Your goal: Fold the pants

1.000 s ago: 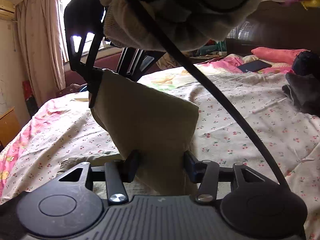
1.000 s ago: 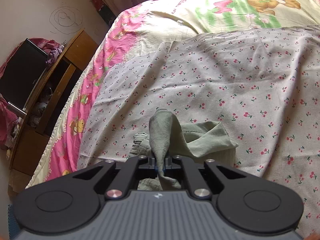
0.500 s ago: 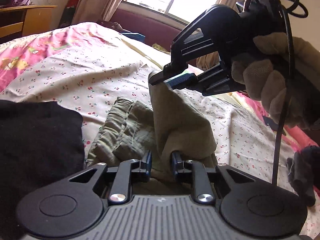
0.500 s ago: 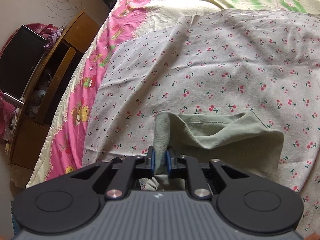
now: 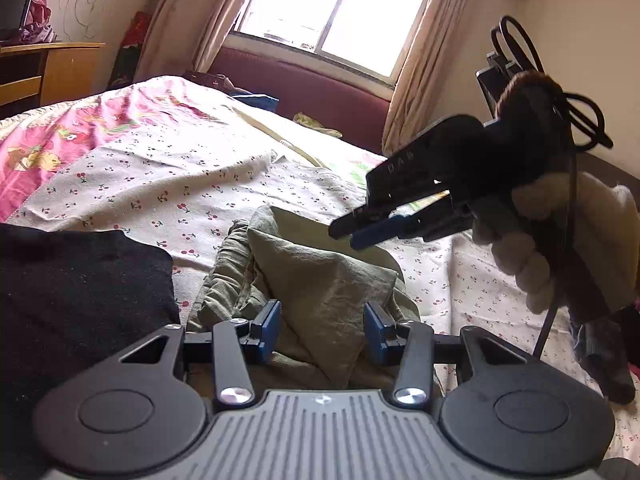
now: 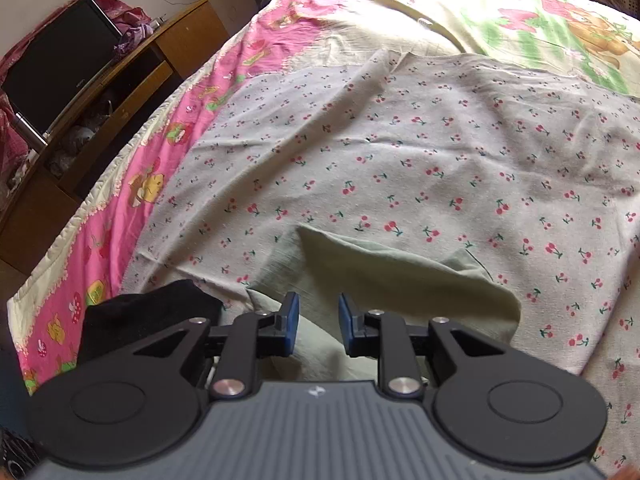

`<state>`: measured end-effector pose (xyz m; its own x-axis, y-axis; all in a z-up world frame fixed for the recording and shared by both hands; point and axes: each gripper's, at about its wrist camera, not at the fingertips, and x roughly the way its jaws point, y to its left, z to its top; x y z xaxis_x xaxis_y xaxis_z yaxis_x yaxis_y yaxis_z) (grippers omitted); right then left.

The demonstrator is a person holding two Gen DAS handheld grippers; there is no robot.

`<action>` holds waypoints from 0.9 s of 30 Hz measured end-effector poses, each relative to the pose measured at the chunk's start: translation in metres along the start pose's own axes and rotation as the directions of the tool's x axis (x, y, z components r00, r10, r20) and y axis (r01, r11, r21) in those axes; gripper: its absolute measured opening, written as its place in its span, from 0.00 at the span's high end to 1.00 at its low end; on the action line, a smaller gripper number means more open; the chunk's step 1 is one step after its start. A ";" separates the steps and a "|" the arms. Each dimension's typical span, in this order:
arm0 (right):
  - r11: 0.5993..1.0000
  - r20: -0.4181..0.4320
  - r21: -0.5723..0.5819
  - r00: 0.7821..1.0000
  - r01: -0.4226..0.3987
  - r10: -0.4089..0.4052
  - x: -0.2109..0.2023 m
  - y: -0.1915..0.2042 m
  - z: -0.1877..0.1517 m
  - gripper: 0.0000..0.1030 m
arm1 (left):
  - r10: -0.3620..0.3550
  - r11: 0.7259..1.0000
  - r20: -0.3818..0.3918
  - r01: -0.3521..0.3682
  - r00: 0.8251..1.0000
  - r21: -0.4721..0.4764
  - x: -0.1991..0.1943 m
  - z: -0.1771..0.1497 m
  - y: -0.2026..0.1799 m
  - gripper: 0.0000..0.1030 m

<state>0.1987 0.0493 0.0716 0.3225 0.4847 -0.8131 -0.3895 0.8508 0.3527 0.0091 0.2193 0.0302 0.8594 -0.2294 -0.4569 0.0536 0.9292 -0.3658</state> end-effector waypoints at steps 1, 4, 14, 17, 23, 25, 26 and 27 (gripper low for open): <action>1.000 -0.020 0.021 1.000 -0.020 0.021 0.004 -0.011 -0.005 0.75 | 0.005 1.000 -0.004 -0.005 1.000 0.008 -0.001 0.000 0.001 0.45; 0.983 -0.046 0.144 0.991 -0.116 0.124 0.015 -0.041 -0.016 0.75 | 0.040 0.998 -0.014 -0.039 0.999 0.048 -0.006 -0.001 0.003 0.45; 0.750 -0.106 0.373 0.778 -0.546 0.619 0.007 -0.016 -0.064 0.75 | 0.137 0.989 0.011 -0.137 0.991 0.052 -0.031 0.011 0.033 0.44; 0.740 -0.132 0.377 0.758 -0.557 0.638 0.006 -0.015 -0.070 0.71 | 0.169 0.984 0.018 -0.170 0.985 0.050 -0.039 0.006 0.037 0.42; 0.764 -0.137 0.336 0.774 -0.550 0.618 -0.013 -0.006 -0.085 0.64 | 0.199 0.979 -0.018 -0.199 0.980 0.034 -0.047 -0.006 0.052 0.41; 0.794 -0.040 0.277 0.819 -0.541 0.572 -0.032 -0.011 -0.081 0.64 | 0.150 0.988 -0.027 -0.149 0.988 0.040 -0.050 -0.009 0.052 0.41; 0.829 0.027 0.240 0.857 -0.506 0.515 -0.041 -0.017 -0.075 0.64 | 0.125 0.991 -0.036 -0.123 0.991 0.051 -0.050 -0.010 0.049 0.41; 0.866 0.078 0.225 0.894 -0.447 0.441 -0.046 -0.022 -0.071 0.64 | 0.095 0.993 -0.045 -0.091 0.994 0.075 -0.048 -0.011 0.043 0.40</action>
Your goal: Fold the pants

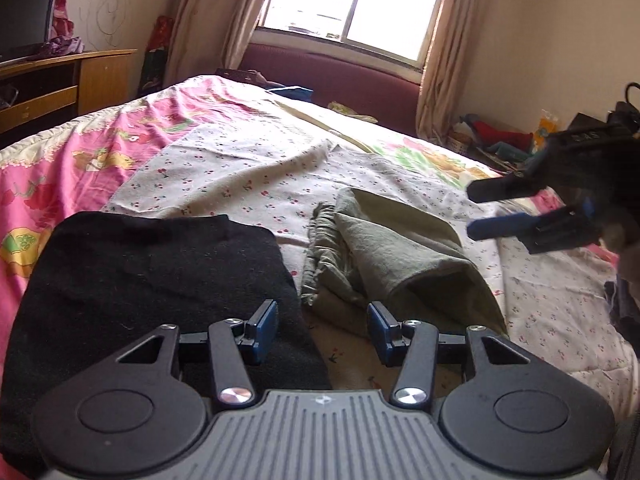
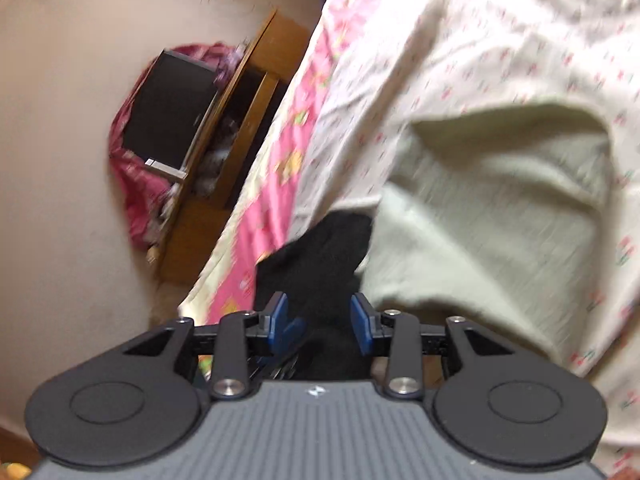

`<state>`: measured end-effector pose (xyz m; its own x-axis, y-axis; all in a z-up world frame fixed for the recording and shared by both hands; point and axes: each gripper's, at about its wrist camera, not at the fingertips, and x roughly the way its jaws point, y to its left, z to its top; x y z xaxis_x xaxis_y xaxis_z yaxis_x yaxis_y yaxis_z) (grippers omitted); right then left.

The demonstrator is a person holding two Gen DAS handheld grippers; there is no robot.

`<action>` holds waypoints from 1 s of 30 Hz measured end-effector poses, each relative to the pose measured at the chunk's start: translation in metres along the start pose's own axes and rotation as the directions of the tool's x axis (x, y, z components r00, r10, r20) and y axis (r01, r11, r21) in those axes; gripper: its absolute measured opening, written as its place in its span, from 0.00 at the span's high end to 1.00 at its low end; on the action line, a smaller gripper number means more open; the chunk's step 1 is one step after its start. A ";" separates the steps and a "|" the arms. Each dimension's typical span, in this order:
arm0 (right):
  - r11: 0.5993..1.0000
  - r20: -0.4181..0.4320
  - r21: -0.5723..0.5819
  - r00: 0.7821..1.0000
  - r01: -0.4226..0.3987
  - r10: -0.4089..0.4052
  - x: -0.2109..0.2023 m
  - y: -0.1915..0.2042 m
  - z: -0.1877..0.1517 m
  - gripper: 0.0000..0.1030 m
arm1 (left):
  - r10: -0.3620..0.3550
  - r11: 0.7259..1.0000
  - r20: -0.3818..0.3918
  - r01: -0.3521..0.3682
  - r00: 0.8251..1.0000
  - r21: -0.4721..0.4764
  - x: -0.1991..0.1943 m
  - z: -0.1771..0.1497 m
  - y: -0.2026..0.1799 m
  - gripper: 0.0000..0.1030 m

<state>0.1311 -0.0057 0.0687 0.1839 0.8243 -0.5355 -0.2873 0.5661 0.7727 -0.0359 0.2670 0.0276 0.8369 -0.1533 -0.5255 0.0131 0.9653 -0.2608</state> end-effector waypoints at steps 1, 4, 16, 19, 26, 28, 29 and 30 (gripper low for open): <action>0.998 0.044 -0.017 0.997 0.061 -0.060 -0.002 -0.003 0.005 0.64 | -0.035 0.999 -0.013 0.035 0.999 0.038 0.004 -0.001 -0.010 0.40; 0.975 0.088 -0.069 0.975 0.210 -0.204 0.006 -0.012 0.014 0.64 | -0.053 0.981 -0.035 0.059 0.998 0.187 0.025 -0.003 -0.042 0.40; 0.993 -0.247 -0.039 0.962 0.111 -0.118 0.048 -0.017 -0.031 0.64 | 0.130 0.991 -0.013 -0.130 0.991 -0.001 0.054 0.015 0.012 0.35; 0.977 -0.165 -0.154 0.971 0.148 -0.173 0.039 -0.004 -0.016 0.64 | 0.128 0.992 0.008 -0.128 0.992 0.021 0.051 0.009 0.004 0.34; 0.923 0.014 -0.244 0.952 0.298 -0.304 0.076 0.004 0.066 0.55 | 0.124 0.992 0.015 -0.124 0.992 0.030 0.055 0.010 -0.003 0.34; 0.920 0.024 -0.230 0.947 0.318 -0.321 0.095 0.002 0.074 0.54 | 0.124 0.992 0.017 -0.124 0.992 0.024 0.056 0.012 -0.001 0.34; 0.914 0.022 -0.229 0.941 0.334 -0.338 0.108 0.001 0.075 0.53 | 0.126 0.992 0.021 -0.127 0.992 0.023 0.056 0.013 0.000 0.34; 0.915 0.023 -0.232 0.943 0.329 -0.333 0.116 0.001 0.075 0.53 | 0.128 0.991 0.023 -0.129 0.991 0.022 0.056 0.013 0.001 0.34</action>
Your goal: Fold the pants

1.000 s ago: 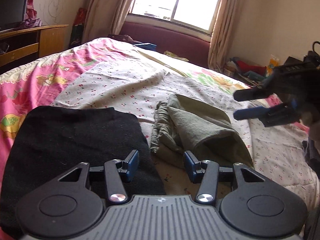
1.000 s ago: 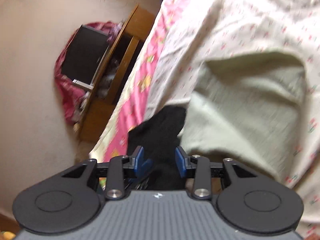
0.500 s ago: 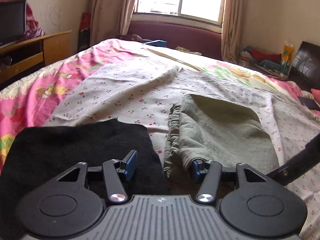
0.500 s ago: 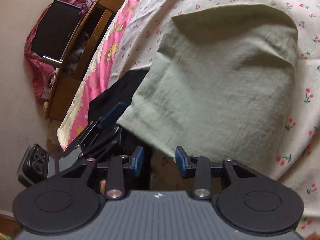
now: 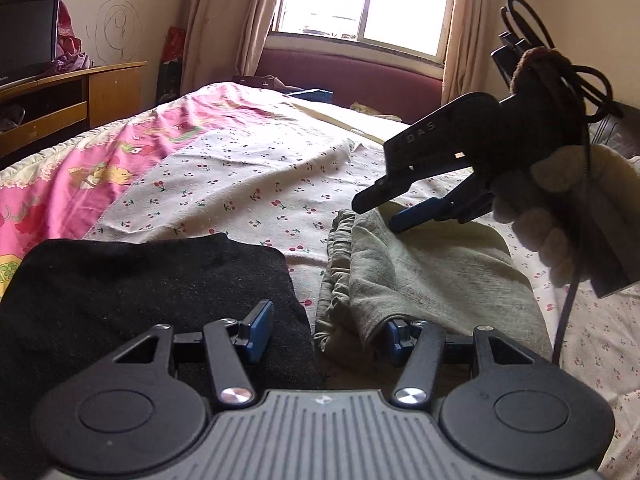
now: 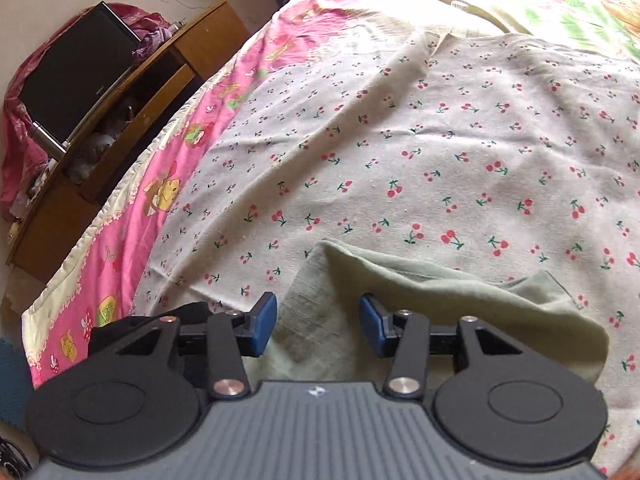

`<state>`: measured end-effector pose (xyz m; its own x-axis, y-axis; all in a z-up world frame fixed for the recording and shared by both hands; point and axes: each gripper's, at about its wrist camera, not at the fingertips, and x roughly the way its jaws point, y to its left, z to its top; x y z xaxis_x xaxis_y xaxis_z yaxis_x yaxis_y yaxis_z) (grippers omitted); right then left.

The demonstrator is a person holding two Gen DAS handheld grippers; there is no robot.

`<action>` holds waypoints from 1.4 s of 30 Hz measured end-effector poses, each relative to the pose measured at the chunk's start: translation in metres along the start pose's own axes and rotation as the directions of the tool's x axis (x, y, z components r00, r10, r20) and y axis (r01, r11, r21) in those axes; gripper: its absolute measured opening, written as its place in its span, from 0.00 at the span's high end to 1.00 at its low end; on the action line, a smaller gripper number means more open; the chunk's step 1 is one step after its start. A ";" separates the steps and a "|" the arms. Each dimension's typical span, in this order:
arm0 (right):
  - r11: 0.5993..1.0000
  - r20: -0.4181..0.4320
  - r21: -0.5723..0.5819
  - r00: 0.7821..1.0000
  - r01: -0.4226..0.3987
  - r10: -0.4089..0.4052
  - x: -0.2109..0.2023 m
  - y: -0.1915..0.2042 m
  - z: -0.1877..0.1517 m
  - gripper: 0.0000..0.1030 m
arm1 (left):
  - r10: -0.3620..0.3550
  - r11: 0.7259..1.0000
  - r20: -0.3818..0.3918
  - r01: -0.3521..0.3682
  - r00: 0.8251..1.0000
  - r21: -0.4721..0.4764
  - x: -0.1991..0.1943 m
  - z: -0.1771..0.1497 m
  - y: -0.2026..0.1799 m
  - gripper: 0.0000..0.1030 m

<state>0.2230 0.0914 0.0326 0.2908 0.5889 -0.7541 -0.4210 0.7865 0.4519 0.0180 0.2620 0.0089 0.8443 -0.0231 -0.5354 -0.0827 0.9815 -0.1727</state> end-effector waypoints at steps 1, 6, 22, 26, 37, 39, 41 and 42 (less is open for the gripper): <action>1.000 0.012 -0.005 1.000 0.007 -0.007 0.007 0.002 0.000 0.55 | 0.000 1.000 0.003 0.000 1.000 0.001 0.000 0.001 0.001 0.34; 0.992 0.040 0.013 0.991 0.126 -0.126 0.035 0.004 0.003 0.72 | 0.028 1.000 -0.001 -0.028 1.000 -0.008 0.000 -0.005 0.012 0.34; 0.998 0.160 -0.045 0.987 0.033 -0.025 -0.029 0.018 -0.015 0.73 | 0.038 0.997 -0.016 -0.037 0.999 0.073 -0.026 -0.011 0.011 0.27; 0.991 0.158 -0.115 0.986 0.075 -0.056 -0.074 0.006 -0.069 0.67 | 0.052 0.995 -0.001 -0.052 0.999 0.089 -0.014 -0.005 0.007 0.27; 0.998 0.062 0.014 0.997 0.053 -0.054 -0.123 -0.053 -0.139 0.65 | 0.073 0.990 -0.023 -0.069 0.997 0.123 -0.009 0.002 -0.005 0.27; 0.999 0.051 -0.038 0.999 0.014 -0.012 -0.123 -0.046 -0.153 0.65 | 0.060 0.990 -0.016 -0.057 0.998 0.126 -0.005 0.007 -0.009 0.27; 0.999 0.005 0.000 0.999 -0.037 0.037 -0.110 -0.047 -0.163 0.65 | 0.065 0.988 0.002 -0.065 0.998 0.142 -0.002 0.014 -0.012 0.27; 0.997 -0.045 0.051 0.997 -0.059 0.061 -0.104 -0.049 -0.169 0.65 | 0.070 0.987 0.002 -0.069 0.998 0.147 -0.001 0.017 -0.012 0.27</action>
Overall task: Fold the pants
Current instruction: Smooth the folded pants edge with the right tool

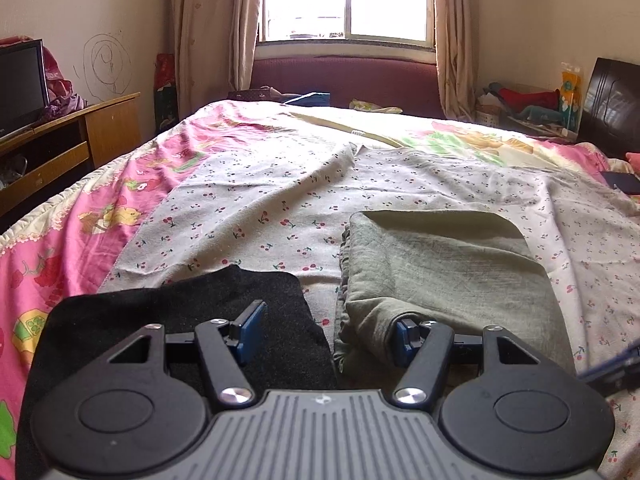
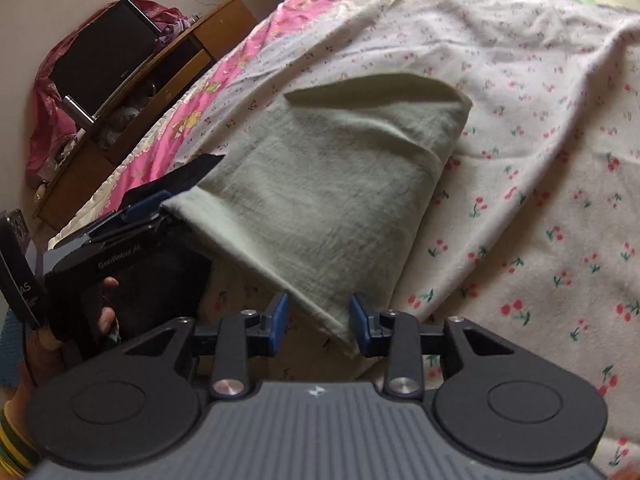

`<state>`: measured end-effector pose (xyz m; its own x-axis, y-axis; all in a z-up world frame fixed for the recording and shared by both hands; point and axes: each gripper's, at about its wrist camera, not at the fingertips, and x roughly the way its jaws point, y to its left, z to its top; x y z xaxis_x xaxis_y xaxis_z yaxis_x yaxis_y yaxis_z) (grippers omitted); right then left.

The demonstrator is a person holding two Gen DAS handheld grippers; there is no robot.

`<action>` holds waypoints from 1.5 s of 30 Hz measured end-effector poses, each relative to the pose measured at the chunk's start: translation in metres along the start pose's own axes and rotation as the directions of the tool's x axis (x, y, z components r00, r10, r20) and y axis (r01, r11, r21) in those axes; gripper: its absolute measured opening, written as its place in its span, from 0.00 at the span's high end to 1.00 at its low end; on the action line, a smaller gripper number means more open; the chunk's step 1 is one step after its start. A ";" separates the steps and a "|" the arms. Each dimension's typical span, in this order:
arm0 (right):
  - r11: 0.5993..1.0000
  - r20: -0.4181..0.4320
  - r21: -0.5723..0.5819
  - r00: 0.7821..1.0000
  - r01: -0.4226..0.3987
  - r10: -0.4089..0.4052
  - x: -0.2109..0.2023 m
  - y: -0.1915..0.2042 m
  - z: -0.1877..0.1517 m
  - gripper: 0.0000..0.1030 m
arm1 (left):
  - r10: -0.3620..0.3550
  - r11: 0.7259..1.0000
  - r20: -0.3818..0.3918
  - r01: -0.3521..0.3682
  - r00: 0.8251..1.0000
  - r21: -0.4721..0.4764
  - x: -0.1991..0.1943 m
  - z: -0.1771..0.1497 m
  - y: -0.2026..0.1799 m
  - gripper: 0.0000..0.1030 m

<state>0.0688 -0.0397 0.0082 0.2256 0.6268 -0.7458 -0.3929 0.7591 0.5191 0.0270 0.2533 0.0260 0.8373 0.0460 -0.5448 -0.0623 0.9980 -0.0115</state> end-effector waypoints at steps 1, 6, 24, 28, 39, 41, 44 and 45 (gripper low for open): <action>0.999 -0.040 0.034 0.998 -0.041 0.042 0.003 -0.001 -0.008 0.65 | 0.002 1.000 0.002 -0.002 1.000 0.001 0.000 0.003 0.000 0.27; 0.996 -0.159 -0.054 0.985 -0.068 0.059 -0.008 0.018 -0.048 0.67 | 0.012 0.999 0.013 -0.013 1.000 0.041 -0.002 0.004 -0.006 0.27; 0.968 -0.099 -0.238 0.993 -0.081 0.059 0.019 0.033 -0.014 0.66 | 0.049 0.982 -0.088 -0.032 0.995 0.186 -0.010 -0.025 -0.005 0.24; 0.974 0.006 -0.227 1.000 -0.023 0.025 0.001 0.030 0.008 0.67 | 0.017 0.986 -0.065 -0.006 0.998 0.167 -0.004 -0.017 -0.010 0.23; 0.948 0.229 -0.179 0.948 0.264 -0.220 0.024 -0.002 0.121 0.57 | -0.006 0.987 -0.019 0.009 1.000 0.161 0.000 -0.010 -0.007 0.23; 0.950 0.241 -0.099 0.934 0.295 -0.265 0.030 -0.020 0.116 0.52 | -0.025 0.989 -0.018 0.028 1.000 0.144 0.003 -0.010 -0.006 0.23; 0.952 0.254 -0.042 0.925 0.302 -0.283 0.038 -0.041 0.112 0.49 | -0.038 0.987 -0.012 0.039 0.999 0.155 0.004 -0.010 -0.008 0.23; 0.947 0.255 -0.033 0.919 0.320 -0.301 0.041 -0.046 0.113 0.49 | -0.039 0.987 -0.016 0.041 0.999 0.158 0.005 -0.010 -0.007 0.23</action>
<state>0.1967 -0.0289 0.0006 0.5533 0.3919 -0.7351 -0.3295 0.9134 0.2390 0.0264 0.2461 0.0152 0.8304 0.0061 -0.5572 0.0589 0.9934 0.0987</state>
